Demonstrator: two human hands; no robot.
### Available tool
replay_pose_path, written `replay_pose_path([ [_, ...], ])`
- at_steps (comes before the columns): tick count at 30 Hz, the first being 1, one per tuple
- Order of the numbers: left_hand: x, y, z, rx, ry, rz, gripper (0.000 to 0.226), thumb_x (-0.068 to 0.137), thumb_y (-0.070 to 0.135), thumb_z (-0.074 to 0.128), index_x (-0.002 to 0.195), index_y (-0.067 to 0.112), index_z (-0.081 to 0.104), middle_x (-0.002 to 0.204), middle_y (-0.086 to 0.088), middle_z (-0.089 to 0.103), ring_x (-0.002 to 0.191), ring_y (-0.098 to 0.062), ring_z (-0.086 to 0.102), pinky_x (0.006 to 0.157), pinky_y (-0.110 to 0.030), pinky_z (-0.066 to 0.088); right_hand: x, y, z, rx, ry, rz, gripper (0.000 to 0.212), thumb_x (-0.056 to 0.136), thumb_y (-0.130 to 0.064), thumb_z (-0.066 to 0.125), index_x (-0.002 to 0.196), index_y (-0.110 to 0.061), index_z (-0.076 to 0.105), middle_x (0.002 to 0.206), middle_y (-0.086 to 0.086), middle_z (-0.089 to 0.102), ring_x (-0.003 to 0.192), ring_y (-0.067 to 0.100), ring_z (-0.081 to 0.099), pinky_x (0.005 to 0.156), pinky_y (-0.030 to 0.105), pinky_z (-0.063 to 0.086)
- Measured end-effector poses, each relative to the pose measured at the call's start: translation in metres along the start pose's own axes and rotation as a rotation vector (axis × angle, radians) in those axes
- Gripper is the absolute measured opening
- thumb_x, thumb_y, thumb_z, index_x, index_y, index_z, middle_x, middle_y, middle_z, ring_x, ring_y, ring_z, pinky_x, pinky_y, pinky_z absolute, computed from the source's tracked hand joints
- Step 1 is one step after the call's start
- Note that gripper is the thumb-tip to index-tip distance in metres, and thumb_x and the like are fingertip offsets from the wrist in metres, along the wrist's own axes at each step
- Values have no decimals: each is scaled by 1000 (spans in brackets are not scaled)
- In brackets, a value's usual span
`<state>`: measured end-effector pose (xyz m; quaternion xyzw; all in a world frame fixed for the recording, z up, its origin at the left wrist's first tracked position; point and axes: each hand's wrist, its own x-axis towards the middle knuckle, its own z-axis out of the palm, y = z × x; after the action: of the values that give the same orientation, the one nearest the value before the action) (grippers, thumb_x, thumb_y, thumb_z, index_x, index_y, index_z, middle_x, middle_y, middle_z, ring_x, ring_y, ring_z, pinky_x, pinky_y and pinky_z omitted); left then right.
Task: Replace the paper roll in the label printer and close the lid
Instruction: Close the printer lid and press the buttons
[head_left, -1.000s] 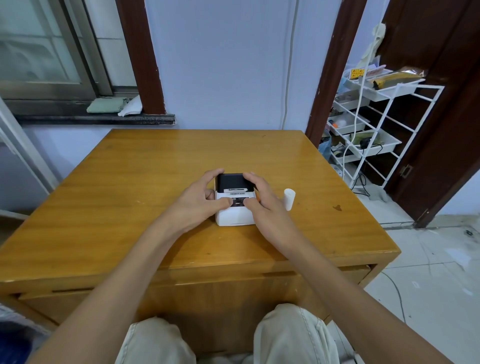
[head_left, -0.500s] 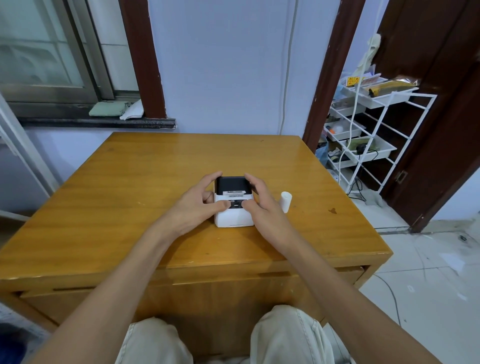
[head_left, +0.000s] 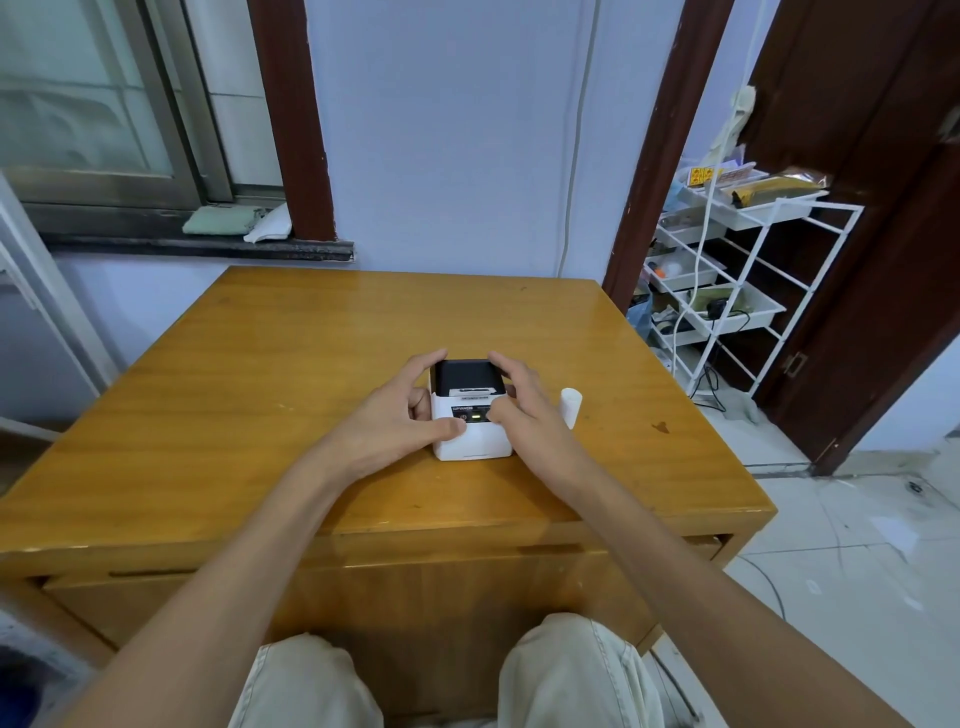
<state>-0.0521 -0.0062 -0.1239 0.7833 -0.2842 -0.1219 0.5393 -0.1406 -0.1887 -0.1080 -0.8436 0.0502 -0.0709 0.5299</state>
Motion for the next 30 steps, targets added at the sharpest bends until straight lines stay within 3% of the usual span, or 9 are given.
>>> replay_pose_path([
  [10, 1, -4, 2, -1, 23, 23, 92, 77, 32, 81, 156, 39, 36, 65, 9, 50, 63, -6, 50, 74, -30, 44, 0, 3, -2, 7, 5, -17, 67, 87, -31, 48, 154, -35, 42, 144, -15, 45, 136, 9, 45, 120, 43, 40],
  [16, 1, -7, 0, -16, 49, 59, 86, 83, 18, 83, 155, 36, 40, 70, 0, 47, 61, -3, 48, 65, -14, 42, 2, 10, -1, 49, 2, -4, 62, 100, -13, 50, 156, -37, 41, 147, -18, 45, 137, 4, 45, 122, 38, 37],
  [21, 0, -7, 1, 3, 49, 70, 87, 85, 16, 83, 157, 35, 38, 71, 0, 47, 61, -1, 48, 65, -10, 41, 3, 12, 1, 53, 10, -15, 65, 98, -15, 50, 157, -39, 39, 148, -18, 43, 140, 9, 44, 123, 43, 36],
  [25, 1, -9, 0, 8, 45, 66, 89, 80, 24, 83, 156, 37, 38, 68, 4, 47, 61, -3, 48, 66, -13, 41, 2, 10, 4, 57, 1, -27, 78, 89, -22, 48, 159, -51, 29, 158, -18, 38, 146, 11, 40, 124, 45, 34],
  [30, 3, -8, 1, 22, 40, 45, 92, 77, 31, 81, 156, 38, 36, 68, 5, 48, 63, -5, 49, 69, -21, 42, 6, 4, -2, 63, -36, -26, 78, 98, -5, 46, 157, -55, 33, 151, -14, 40, 136, 5, 44, 121, 40, 39],
])
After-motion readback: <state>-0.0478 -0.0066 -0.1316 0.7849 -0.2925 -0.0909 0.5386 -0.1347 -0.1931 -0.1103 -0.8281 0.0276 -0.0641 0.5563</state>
